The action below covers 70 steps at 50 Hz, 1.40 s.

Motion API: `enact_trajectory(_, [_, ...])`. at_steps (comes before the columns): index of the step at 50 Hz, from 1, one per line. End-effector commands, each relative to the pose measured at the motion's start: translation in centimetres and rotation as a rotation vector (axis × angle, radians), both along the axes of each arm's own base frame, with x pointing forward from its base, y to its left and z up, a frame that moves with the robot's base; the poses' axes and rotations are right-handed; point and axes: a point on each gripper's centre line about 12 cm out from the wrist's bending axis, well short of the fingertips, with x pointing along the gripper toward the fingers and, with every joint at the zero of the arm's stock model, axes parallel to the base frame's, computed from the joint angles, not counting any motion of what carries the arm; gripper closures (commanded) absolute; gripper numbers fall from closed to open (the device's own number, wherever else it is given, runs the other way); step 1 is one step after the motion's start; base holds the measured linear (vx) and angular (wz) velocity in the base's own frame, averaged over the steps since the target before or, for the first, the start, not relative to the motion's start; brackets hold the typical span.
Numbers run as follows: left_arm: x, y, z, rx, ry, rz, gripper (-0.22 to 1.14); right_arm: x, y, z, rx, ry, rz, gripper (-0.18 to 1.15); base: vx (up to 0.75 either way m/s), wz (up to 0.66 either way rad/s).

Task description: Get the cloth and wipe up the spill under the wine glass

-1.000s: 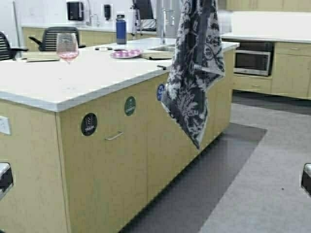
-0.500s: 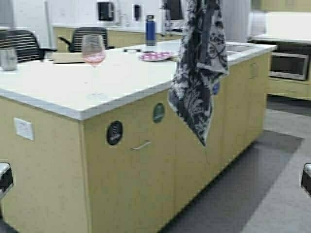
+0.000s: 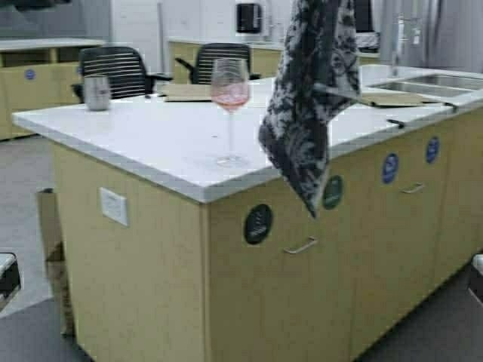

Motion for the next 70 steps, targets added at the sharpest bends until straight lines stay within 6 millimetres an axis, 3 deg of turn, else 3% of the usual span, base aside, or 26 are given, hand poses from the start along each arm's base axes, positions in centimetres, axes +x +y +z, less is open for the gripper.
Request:
enact_trajectory(1, [1.5,-1.3,-0.9,0.0,-0.006,-0.032,0.89,-0.2,-0.1,1.4,0.028,-0.046,0.0,0.88,0.17,0.22])
enact_trajectory(14, [4.9,-2.8,-4.6,0.017,0.041,-0.045,0.89,0.9,0.1,2.3,0.033,-0.061,-0.011,0.88,0.15,0.05])
enact_trajectory(28, [9.2,-5.5,-10.1,0.035,0.066,-0.081,0.89,1.9,-1.5,1.7,0.022,-0.046,-0.073,0.88,0.13,-0.01])
enact_trajectory(38, [10.2,-7.2,-13.6,0.035,0.058,-0.117,0.89,2.3,-2.7,0.6,0.008,-0.022,-0.114,0.88,0.14,-0.11])
enact_trajectory(53, [10.1,-7.4,-16.2,0.06,0.056,-0.134,0.86,2.2,-2.8,0.4,0.011,-0.022,-0.113,0.88,0.15,-0.1])
enact_trajectory(60, [10.1,-7.9,-17.3,0.089,0.058,-0.183,0.75,2.1,-2.8,0.2,0.008,-0.017,-0.113,0.88,0.15,-0.03])
enact_trajectory(70, [10.0,-8.8,-18.9,0.102,0.039,-0.259,0.43,2.1,-2.8,-0.1,0.004,-0.01,-0.113,0.88,0.12,0.01])
